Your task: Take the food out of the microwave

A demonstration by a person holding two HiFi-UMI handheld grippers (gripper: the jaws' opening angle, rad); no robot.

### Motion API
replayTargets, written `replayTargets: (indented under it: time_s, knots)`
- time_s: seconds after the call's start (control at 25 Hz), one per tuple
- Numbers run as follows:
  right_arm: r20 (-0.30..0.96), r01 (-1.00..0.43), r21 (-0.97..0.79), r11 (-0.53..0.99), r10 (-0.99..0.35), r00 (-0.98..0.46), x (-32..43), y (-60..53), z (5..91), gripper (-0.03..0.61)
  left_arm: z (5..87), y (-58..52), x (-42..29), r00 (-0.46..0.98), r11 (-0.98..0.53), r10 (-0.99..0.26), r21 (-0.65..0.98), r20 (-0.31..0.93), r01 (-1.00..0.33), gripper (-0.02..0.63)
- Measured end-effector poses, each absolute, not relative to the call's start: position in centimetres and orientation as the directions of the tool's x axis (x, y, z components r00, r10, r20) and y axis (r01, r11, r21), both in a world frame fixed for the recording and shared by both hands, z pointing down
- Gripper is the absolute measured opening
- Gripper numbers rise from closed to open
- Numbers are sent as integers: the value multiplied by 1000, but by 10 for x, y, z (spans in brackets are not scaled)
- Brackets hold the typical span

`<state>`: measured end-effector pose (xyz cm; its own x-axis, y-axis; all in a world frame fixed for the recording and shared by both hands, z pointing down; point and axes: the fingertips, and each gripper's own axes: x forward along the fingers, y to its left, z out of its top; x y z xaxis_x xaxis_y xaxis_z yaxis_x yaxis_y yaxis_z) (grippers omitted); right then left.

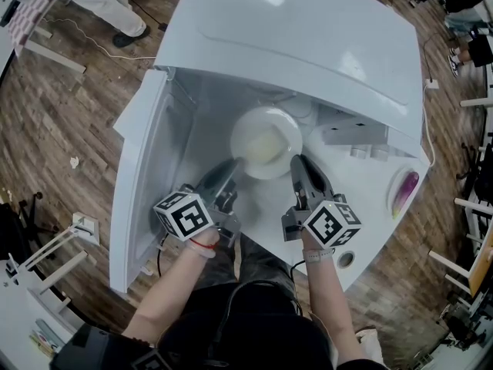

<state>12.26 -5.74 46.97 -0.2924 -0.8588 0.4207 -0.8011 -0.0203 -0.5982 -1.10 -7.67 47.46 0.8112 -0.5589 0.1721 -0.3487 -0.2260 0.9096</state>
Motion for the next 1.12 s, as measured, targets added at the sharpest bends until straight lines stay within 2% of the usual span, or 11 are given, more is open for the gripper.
replayTargets:
  time_s: [1.12]
  knots:
    - [410, -749, -652, -117, -886, -218, 140, -3, 465, 61, 473, -31, 6, 866, -133, -483, 966, 130, -220, 17]
